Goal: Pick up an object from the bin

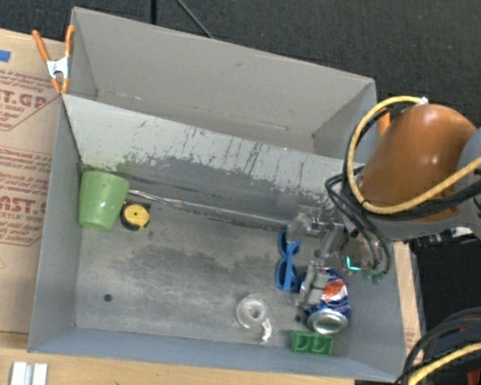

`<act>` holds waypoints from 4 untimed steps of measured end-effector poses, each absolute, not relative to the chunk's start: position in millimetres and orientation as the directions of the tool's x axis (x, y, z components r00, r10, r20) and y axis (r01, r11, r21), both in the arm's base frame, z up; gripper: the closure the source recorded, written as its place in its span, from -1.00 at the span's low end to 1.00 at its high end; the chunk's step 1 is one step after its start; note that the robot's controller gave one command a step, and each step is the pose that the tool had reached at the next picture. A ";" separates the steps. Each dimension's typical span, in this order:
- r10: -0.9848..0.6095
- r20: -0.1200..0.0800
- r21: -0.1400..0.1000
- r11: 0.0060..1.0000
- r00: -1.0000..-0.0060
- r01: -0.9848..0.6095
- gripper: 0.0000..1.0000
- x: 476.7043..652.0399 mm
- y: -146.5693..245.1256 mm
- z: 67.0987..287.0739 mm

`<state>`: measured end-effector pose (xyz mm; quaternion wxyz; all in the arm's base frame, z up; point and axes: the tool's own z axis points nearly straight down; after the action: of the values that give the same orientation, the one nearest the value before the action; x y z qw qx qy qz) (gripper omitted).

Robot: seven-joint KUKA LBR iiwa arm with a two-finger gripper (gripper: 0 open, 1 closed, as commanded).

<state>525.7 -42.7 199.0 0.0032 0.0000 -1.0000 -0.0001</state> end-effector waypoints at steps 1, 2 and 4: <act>0.072 0.005 0.000 0.997 -0.997 0.072 -1.00 541.0 -111.0 68.9; 0.068 -0.001 0.000 0.998 -0.998 0.068 1.00 542.9 -108.9 73.5; 0.204 -0.004 0.001 0.979 -0.979 0.204 -1.00 589.0 -127.1 69.9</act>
Offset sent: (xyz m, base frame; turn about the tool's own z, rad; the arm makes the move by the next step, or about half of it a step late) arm 0.0170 -0.0670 -0.1250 0.0686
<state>589.0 -127.1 69.9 -0.0020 -0.1026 -0.9947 -0.0003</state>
